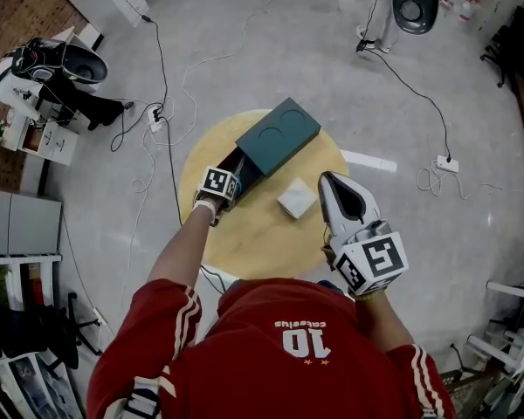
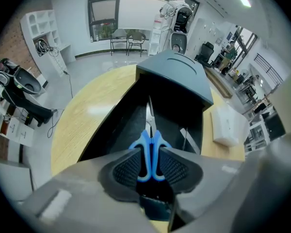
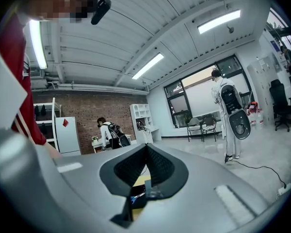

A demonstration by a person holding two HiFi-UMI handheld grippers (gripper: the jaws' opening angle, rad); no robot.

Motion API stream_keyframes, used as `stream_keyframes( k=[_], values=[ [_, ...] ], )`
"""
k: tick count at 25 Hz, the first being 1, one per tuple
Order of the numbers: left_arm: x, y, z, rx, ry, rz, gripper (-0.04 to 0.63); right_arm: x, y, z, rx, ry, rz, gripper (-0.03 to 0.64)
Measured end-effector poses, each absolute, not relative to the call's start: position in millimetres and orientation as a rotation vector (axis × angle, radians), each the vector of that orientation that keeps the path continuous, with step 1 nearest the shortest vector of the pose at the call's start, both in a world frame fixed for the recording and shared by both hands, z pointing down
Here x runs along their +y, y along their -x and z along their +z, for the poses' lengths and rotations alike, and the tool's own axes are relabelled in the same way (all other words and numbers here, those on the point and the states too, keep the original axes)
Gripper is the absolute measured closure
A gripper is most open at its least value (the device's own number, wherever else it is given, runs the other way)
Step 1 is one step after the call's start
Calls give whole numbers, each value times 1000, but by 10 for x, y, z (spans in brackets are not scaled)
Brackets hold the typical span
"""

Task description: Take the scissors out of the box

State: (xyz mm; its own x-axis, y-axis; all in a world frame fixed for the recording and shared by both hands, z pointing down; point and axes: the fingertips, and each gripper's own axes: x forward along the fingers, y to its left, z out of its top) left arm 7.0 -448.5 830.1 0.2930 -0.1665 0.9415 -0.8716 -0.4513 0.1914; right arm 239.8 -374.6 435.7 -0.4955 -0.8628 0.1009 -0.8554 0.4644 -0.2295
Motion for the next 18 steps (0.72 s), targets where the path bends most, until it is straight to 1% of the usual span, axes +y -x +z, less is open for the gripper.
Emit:
stream_keyframes(
  k=[2,18],
  values=[
    [-4487,-5,8298,-959,-1805,1194,489,-3748,-2366,4370,2665,1565,-401,618],
    [-4443,43,8169,-975,-1809,1181,500,-3639,-2405,4323,2647,1563,-412,618]
  ],
)
